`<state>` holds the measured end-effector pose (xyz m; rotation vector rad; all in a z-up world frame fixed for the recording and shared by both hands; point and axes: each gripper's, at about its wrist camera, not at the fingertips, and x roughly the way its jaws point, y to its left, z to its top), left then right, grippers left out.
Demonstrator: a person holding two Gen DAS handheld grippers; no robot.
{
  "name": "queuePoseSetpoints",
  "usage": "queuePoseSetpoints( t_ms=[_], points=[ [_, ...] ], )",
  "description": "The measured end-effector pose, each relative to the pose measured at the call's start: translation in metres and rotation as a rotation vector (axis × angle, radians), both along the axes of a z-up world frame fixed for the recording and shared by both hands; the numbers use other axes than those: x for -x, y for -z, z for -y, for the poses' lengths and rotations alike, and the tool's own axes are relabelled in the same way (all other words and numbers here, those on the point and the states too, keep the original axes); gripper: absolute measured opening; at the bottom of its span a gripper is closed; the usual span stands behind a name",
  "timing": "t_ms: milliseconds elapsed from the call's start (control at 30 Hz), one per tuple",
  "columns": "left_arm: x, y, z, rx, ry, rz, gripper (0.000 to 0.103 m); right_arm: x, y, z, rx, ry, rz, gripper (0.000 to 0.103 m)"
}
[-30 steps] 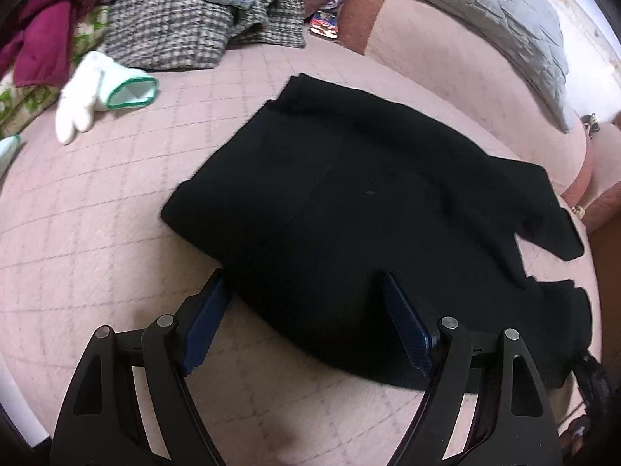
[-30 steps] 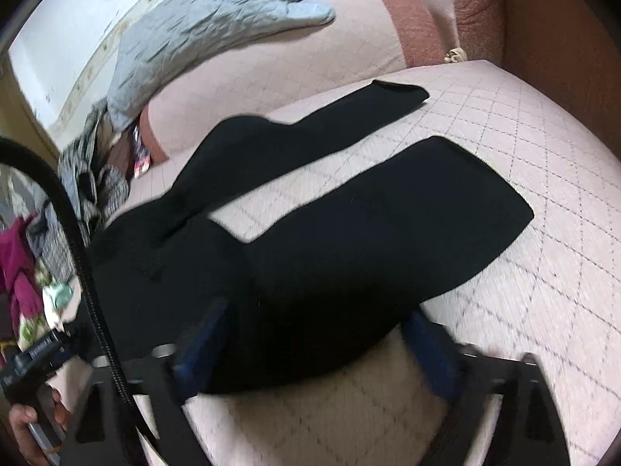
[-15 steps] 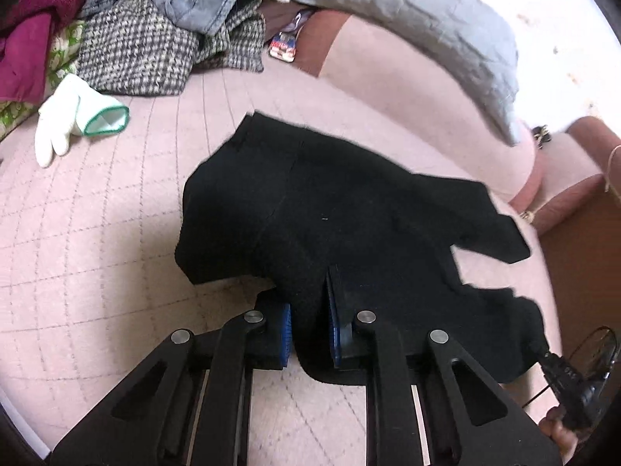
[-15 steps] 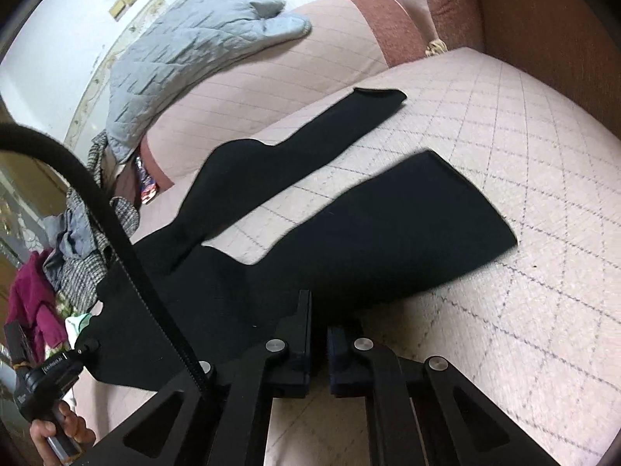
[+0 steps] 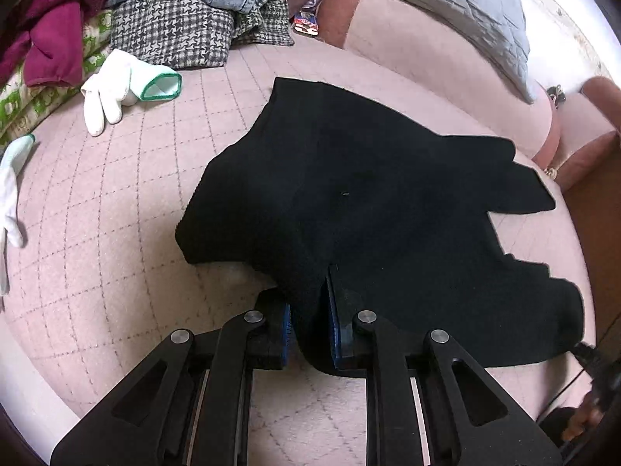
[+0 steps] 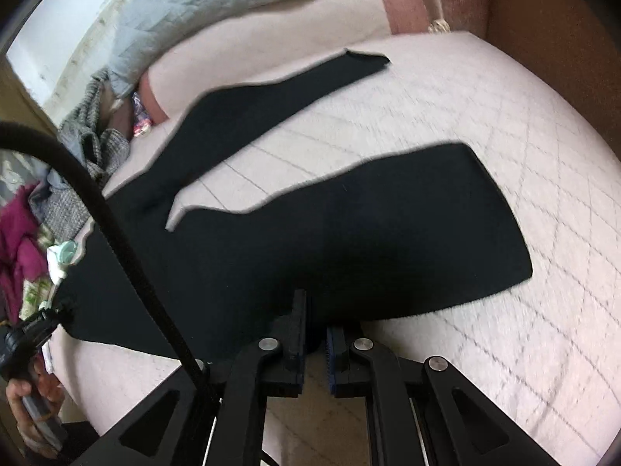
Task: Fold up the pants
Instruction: 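Close both grippers on the pants waistband edge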
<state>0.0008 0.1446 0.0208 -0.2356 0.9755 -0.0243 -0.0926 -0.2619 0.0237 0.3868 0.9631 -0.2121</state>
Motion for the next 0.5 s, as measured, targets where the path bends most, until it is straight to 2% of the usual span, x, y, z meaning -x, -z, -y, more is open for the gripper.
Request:
queuePoseSetpoints(
  t_ms=[33,100,133,167,233,300,367,500],
  points=[
    [0.001,0.0,-0.004,0.021,-0.004,-0.001,0.016,0.001,-0.001,0.003,-0.022,0.017,0.0,0.011],
    [0.002,-0.003,-0.014,0.077,-0.018,-0.008,0.023,0.005,-0.006,0.012,-0.058,0.057,-0.016,0.028],
    [0.004,-0.005,-0.022,0.117,-0.033,-0.009,0.024,0.007,-0.011,0.016,-0.053,0.073,-0.015,0.041],
    [0.007,-0.007,-0.029,0.145,-0.046,-0.01,0.025,0.009,-0.017,0.019,-0.038,0.083,-0.008,0.044],
    [0.013,-0.011,-0.043,0.163,-0.102,0.005,0.025,0.016,-0.029,0.028,0.012,0.095,-0.003,0.045],
    [0.017,-0.016,-0.053,0.102,-0.159,0.03,0.025,0.023,-0.037,0.039,0.064,0.114,-0.015,0.048],
    [0.018,-0.017,-0.061,0.079,-0.192,0.038,0.025,0.026,-0.043,0.054,0.102,0.141,-0.02,0.048],
    [0.017,-0.018,-0.07,0.106,-0.231,0.041,0.025,0.02,-0.042,0.083,0.085,0.175,-0.041,0.05]
  ],
)
